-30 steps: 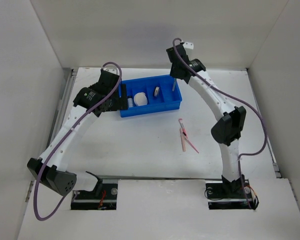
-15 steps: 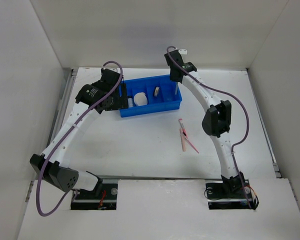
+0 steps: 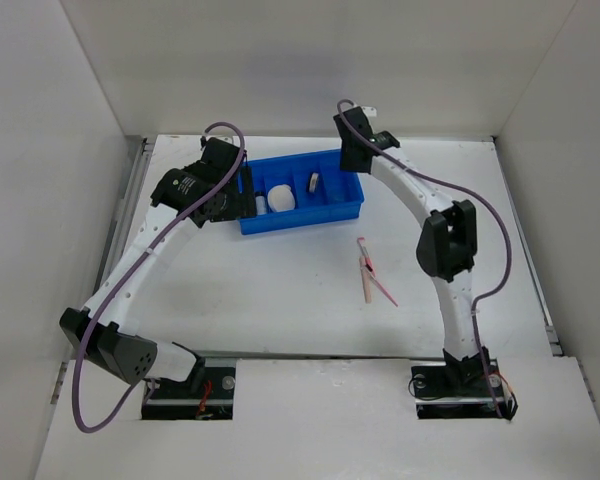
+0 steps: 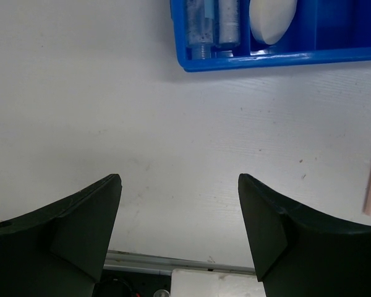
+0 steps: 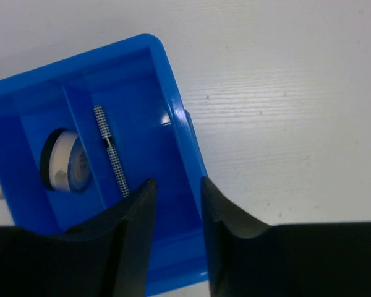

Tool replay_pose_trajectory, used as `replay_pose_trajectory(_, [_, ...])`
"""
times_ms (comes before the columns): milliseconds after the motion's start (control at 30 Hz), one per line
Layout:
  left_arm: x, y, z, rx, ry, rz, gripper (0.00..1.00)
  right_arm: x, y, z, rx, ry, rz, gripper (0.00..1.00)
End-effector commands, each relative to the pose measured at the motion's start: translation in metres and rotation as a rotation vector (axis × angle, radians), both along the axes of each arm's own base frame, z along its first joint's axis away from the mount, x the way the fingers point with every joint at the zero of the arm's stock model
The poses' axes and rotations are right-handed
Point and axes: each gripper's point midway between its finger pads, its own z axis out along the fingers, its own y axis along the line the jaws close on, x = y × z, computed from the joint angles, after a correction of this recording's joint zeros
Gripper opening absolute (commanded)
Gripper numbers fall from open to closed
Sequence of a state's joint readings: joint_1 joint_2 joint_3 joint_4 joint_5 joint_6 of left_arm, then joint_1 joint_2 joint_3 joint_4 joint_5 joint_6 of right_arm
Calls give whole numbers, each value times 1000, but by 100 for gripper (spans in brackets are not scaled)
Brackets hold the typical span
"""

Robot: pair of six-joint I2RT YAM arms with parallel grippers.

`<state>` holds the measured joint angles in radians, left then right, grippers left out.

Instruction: Organize the makeup

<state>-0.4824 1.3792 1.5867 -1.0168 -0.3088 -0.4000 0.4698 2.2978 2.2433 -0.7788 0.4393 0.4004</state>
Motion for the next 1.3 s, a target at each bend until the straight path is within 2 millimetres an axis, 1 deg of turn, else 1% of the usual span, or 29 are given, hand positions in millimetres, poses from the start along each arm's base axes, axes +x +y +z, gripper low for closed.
replay_pose_trajectory(0, [1, 3, 12, 9, -27, 8, 73, -24, -6, 50, 109, -92, -26, 38])
replay_pose_trajectory(33, [0, 3, 9, 13, -19, 8, 73, -34, -8, 83, 168, -168, -19, 35])
replay_pose_trajectory(67, [-1, 4, 12, 9, -27, 8, 73, -45, -10, 81, 191, -168, -19, 34])
replay_pose_trajectory(100, [-1, 4, 12, 9, -27, 8, 73, -67, -15, 47, 183, -91, -7, 33])
replay_pose_trajectory(133, [-1, 4, 12, 9, -27, 8, 73, -83, -19, 67, 218, -124, 12, 33])
replay_pose_trajectory(200, [-1, 4, 9, 16, -25, 1, 73, -107, -17, 55, 251, -92, 38, 33])
replay_pose_trajectory(233, [-1, 4, 9, 16, -25, 1, 73, -128, -21, 28, 234, -27, 41, 34])
replay_pose_trajectory(267, [2, 3, 11, 11, -35, 2, 73, -142, -22, 33, 248, -35, 47, 36])
replay_pose_trajectory(300, [0, 1, 7, 7, -21, -6, 73, -156, -22, 23, 239, -3, 50, 38])
replay_pose_trajectory(333, [2, 1, 8, 3, -29, -6, 73, -175, -16, 3, 236, 54, 79, 41])
replay_pose_trajectory(367, [0, 0, 4, 6, -15, -19, 73, -188, -14, -1, 242, 77, 92, 45])
replay_pose_trajectory(400, [3, -4, 1, 1, -9, -25, 73, -199, -11, -13, 244, 116, 93, 47])
replay_pose_trajectory(433, [3, -4, 1, 1, -9, -25, 73, -211, -5, -20, 250, 140, 113, 49])
replay_pose_trajectory(467, [4, -6, -3, -2, 4, -31, 73, -224, -13, -41, 228, 194, 93, 51])
replay_pose_trajectory(500, [7, -8, -5, -1, 6, -31, 73, -235, -9, -51, 239, 230, 98, 51])
replay_pose_trajectory(533, [6, -10, -5, -9, 10, -37, 73, -240, -9, -55, 252, 240, 98, 51])
replay_pose_trajectory(567, [5, -12, -6, -19, 15, -45, 73, -257, -8, -74, 248, 293, 122, 51])
replay_pose_trajectory(600, [8, -13, -7, -19, 15, -46, 73, -262, -6, -76, 270, 301, 125, 49])
replay_pose_trajectory(667, [8, -15, -8, -25, 18, -51, 73, -269, -1, -85, 306, 325, 141, 48])
replay_pose_trajectory(700, [9, -16, -11, -21, 28, -51, 73, -278, -8, -98, 287, 356, 133, 48])
replay_pose_trajectory(767, [9, -16, -11, -21, 28, -51, 73, -280, -9, -108, 278, 370, 129, 48])
replay_pose_trajectory(800, [9, -16, -11, -21, 28, -51, 73, -280, -6, -107, 294, 369, 139, 48])
replay_pose_trajectory(867, [9, -16, -11, -21, 28, -51, 73, -286, -4, -114, 293, 390, 152, 47])
replay_pose_trajectory(967, [9, -16, -11, -21, 28, -51, 73, -289, 0, -117, 278, 396, 164, 45])
replay_pose_trajectory(1067, [9, -16, -11, -21, 28, -51, 73, -288, -3, -120, 261, 393, 153, 42])
replay_pose_trajectory(1133, [9, -16, -11, -21, 28, -51, 73, -288, -5, -130, 230, 403, 144, 41])
replay_pose_trajectory(1167, [9, -16, -11, -21, 28, -51, 73, -283, -5, -129, 204, 385, 124, 38])
replay_pose_trajectory(1233, [8, -15, -14, -16, 36, -51, 72, -282, -8, -138, 155, 401, 108, 35])
replay_pose_trajectory(1267, [8, -15, -14, -16, 36, -51, 72, -282, -4, -137, 147, 409, 117, 31])
